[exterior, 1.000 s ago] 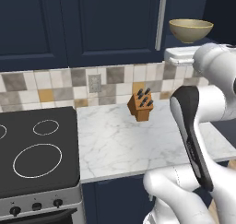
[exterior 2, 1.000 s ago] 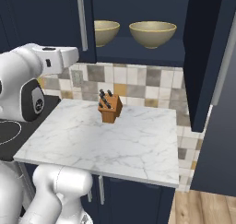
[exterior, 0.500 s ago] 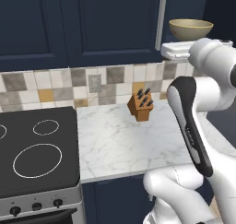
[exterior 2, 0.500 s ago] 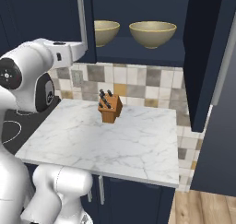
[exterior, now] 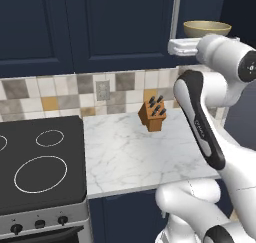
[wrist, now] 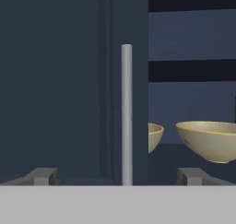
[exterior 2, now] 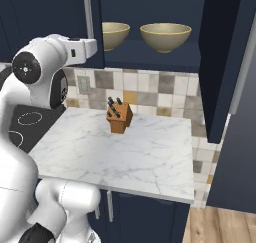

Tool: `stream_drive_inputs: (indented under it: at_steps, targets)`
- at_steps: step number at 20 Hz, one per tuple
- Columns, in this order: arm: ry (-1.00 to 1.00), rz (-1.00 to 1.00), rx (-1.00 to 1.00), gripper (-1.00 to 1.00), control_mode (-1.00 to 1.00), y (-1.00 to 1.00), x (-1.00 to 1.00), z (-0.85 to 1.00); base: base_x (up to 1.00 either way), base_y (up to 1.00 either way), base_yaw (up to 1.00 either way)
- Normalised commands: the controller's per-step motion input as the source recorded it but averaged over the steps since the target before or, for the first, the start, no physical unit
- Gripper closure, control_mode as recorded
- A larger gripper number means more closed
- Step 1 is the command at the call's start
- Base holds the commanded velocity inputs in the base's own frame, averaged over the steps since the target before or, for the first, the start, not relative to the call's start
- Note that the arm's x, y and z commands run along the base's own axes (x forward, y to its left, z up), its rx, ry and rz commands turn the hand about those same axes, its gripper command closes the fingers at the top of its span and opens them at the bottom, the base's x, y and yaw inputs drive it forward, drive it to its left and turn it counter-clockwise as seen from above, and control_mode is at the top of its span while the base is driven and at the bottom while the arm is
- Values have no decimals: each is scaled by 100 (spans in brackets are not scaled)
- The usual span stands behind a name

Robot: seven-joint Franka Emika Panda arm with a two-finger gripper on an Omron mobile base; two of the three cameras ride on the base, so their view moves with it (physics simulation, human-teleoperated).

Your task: Move the bowls from the cabinet to the plates on the dining table.

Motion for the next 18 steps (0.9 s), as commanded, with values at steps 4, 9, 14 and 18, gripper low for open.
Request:
stream_drive_inputs:
  at_steps: [4,9,14,18]
  targets:
    - [5,0,3,-100,-100,0,54,3,0,0,0]
    - [4,0,2,-100,-100,2,52,1,0,0,0]
    - [3,0,0,-100,-100,5,51,0,0,0,0]
    - [4,0,0,-100,-100,3,49,0,0,0,0]
